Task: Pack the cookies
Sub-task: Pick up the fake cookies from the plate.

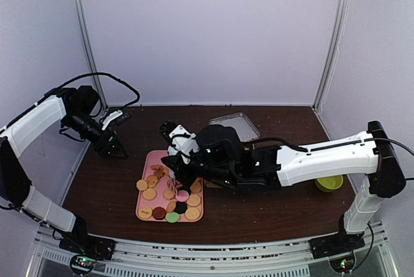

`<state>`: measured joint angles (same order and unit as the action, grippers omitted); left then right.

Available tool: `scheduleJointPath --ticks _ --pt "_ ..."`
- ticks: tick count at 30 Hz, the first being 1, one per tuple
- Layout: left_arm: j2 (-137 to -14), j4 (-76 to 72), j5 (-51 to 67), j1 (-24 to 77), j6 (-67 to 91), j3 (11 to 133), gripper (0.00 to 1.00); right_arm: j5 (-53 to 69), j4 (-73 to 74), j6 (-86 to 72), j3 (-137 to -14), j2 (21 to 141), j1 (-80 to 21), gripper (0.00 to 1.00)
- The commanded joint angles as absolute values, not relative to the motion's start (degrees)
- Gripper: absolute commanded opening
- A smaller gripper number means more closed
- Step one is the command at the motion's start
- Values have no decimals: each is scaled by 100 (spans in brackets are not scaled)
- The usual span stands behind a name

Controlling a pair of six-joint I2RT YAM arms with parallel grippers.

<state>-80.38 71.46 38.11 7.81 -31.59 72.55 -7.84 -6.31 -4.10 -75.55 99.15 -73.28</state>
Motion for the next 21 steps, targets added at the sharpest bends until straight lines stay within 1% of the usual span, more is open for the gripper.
scheduleJointPath --ticks 1,3,6,8,21 --pt "-8006 7179 3846 740 -3208 7339 74 -763 -1045 -637 -8022 10194 -7410 21" --pt "-7999 7175 3841 733 -3210 7347 75 -779 -1054 -650 -8149 10343 -7424 21" --pt "-7989 7176 3858 732 -3217 7348 75 -888 -1080 -647 -8219 10500 -7424 27" --pt "-7989 7184 3858 737 -3217 7348 74 -941 -1065 -620 -8263 10583 -7427 28" --pt "-8029 7212 3877 738 -3237 7400 74 -1011 -1054 -573 -8398 10897 -7297 30"
